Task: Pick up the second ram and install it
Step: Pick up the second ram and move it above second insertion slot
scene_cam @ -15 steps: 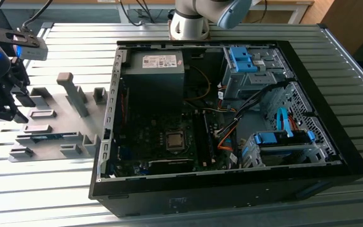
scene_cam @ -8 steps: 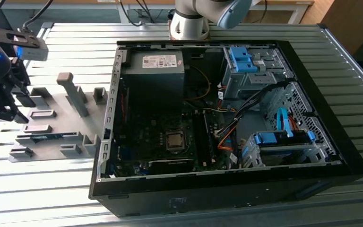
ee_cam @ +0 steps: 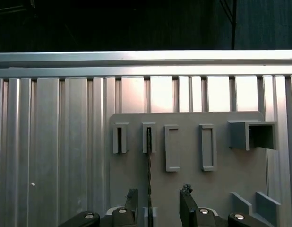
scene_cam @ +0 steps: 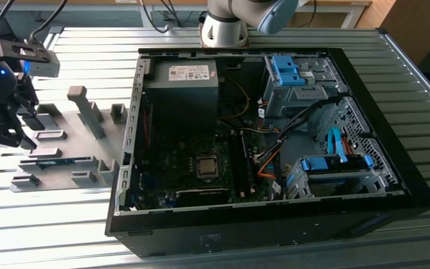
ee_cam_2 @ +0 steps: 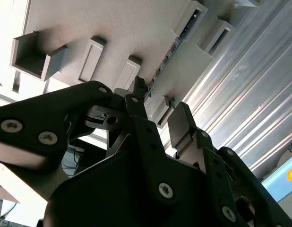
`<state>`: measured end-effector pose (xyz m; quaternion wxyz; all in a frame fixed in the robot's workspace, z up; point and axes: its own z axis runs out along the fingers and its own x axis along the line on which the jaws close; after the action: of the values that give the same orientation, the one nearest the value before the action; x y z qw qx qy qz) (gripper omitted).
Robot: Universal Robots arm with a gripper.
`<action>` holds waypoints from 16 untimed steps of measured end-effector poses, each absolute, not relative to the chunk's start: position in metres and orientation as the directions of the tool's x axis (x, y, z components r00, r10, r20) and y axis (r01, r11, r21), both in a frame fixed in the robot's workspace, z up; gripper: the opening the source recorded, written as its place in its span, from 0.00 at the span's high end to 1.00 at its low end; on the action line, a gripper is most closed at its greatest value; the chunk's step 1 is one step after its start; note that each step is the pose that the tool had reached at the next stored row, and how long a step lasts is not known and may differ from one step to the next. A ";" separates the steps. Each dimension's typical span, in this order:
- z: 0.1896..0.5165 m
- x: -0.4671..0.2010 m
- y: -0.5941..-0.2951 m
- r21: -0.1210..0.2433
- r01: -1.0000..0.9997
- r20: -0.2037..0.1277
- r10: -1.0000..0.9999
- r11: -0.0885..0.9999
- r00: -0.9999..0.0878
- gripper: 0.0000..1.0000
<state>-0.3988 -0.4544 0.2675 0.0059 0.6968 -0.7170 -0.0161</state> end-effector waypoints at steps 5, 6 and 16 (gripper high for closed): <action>0.258 -0.399 -0.458 0.031 -0.999 -0.014 -0.999 0.029 -0.029 0.53; 0.257 -0.399 -0.458 0.031 -0.999 -0.014 -0.999 0.029 -0.029 0.53; 0.243 -0.399 -0.460 0.031 -0.999 -0.014 -0.999 0.028 -0.029 0.53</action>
<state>-0.3989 -0.4599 0.2432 0.0060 0.6968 -0.7171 -0.0161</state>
